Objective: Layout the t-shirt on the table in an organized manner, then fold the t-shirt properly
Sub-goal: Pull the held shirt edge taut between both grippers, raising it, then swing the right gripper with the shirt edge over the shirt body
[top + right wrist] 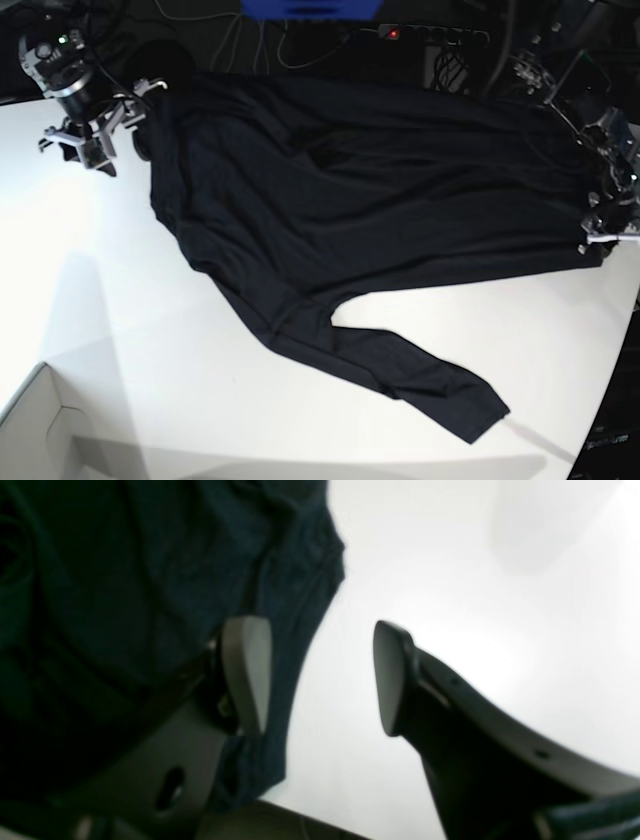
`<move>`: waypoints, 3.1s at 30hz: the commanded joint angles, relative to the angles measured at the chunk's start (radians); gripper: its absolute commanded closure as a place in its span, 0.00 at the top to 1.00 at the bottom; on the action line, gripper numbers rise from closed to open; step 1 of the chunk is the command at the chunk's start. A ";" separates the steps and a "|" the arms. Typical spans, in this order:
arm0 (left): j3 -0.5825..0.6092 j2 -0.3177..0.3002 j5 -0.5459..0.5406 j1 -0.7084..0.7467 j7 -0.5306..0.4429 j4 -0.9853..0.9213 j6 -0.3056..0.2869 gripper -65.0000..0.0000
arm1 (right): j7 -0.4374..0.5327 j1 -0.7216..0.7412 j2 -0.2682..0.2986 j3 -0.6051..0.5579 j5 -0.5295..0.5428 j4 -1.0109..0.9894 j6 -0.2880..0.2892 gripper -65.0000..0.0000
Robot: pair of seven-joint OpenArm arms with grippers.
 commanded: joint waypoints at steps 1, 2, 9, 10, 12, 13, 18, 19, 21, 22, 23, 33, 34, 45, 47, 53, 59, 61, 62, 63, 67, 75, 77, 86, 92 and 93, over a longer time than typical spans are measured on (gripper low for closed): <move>0.001 -0.018 -0.011 -0.021 -0.024 0.018 -0.003 0.37 | 0.021 -0.003 0.006 0.004 0.014 0.015 -0.001 0.51; 0.001 -0.018 -0.011 -0.021 -0.024 0.016 -0.003 0.37 | 0.021 -0.003 0.006 0.004 0.014 0.015 -0.001 0.51; 0.002 -0.018 -0.011 -0.024 -0.024 0.006 -0.003 0.37 | 0.021 -0.005 0.007 0.004 0.014 0.015 -0.001 0.51; 0.002 -0.018 -0.011 -0.024 -0.024 0.006 -0.002 0.37 | 0.021 -0.005 0.007 0.005 0.014 0.015 -0.001 0.51; 0.002 -0.018 -0.011 -0.024 -0.024 0.006 -0.002 0.37 | 0.021 -0.007 0.009 0.005 0.014 0.015 -0.001 0.51; 0.002 -0.018 -0.011 -0.026 -0.024 0.006 -0.002 0.36 | 0.021 -0.007 0.009 0.005 0.014 0.015 -0.001 0.51; 0.002 -0.018 -0.011 -0.026 -0.024 0.006 -0.002 0.35 | 0.021 -0.007 0.009 0.005 0.014 0.015 -0.001 0.51; 0.002 -0.018 -0.011 -0.026 -0.024 0.006 -0.003 0.32 | 0.021 -0.007 0.009 0.005 0.014 0.015 -0.001 0.51; 0.002 -0.018 -0.011 -0.026 -0.024 0.006 -0.003 0.21 | 0.021 -0.007 0.009 0.005 0.014 0.015 -0.001 0.51; 0.002 -0.018 -0.011 -0.026 -0.024 0.006 -0.003 0.14 | 0.021 -0.007 0.009 0.005 0.014 0.015 -0.001 0.51; 0.002 -0.018 -0.015 -0.026 -0.024 0.006 -0.003 0.05 | 0.021 -0.007 0.009 0.005 0.014 0.015 -0.001 0.51; 0.002 -0.018 -0.021 -0.024 -0.015 0.036 -0.005 0.00 | 0.021 -0.008 0.009 0.005 0.014 0.015 -0.001 0.51; 0.002 -0.017 -0.021 -0.021 -0.013 0.055 -0.005 0.00 | 0.021 -0.008 0.009 0.005 0.014 0.015 -0.001 0.51; -0.002 0.034 -0.023 0.030 0.018 0.257 -0.005 0.00 | 0.021 -0.007 0.007 0.005 0.014 0.015 -0.001 0.51; -0.005 0.040 -0.023 0.030 0.044 0.276 -0.005 0.00 | 0.021 -0.005 0.006 0.005 0.014 0.015 -0.001 0.51; -0.007 0.046 -0.023 0.056 0.050 0.302 -0.005 0.00 | 0.022 0.073 -0.005 -0.002 0.015 0.013 -0.001 0.51; -0.007 0.046 -0.023 0.059 0.050 0.299 -0.005 0.00 | 0.018 0.279 -0.023 -0.051 0.015 -0.071 -0.001 0.51; -0.007 0.046 -0.023 0.059 0.050 0.299 -0.005 0.00 | -0.041 0.365 -0.022 -0.104 0.014 -0.116 -0.001 0.51; -0.007 0.046 -0.023 0.059 0.050 0.299 -0.005 0.00 | -0.076 0.405 -0.022 -0.127 0.014 -0.139 -0.001 0.51; -0.007 0.046 -0.023 0.062 0.050 0.297 -0.005 0.00 | -0.113 0.455 -0.023 -0.145 0.014 -0.168 -0.001 0.51; -0.007 0.046 -0.023 0.068 0.050 0.297 -0.005 0.00 | -0.186 0.629 -0.068 -0.190 0.014 -0.317 -0.001 0.53; -0.007 0.046 -0.023 0.070 0.051 0.293 -0.005 0.00 | -0.176 0.894 -0.080 -0.292 0.014 -0.751 -0.001 0.58; -0.007 0.046 -0.023 0.068 0.051 0.293 -0.005 0.00 | -0.119 0.946 -0.080 -0.303 0.014 -0.866 -0.001 0.58; -0.007 0.046 -0.023 0.071 0.051 0.293 -0.005 0.00 | 0.107 1.077 -0.054 -0.303 0.014 -1.242 -0.085 0.58; -0.005 0.046 -0.023 0.071 0.051 0.291 -0.005 0.00 | 0.174 1.098 -0.053 -0.305 0.012 -1.348 -0.085 0.56; -0.005 0.046 -0.023 0.070 0.051 0.289 -0.005 0.00 | 0.173 1.097 -0.054 -0.308 0.012 -1.348 -0.085 0.52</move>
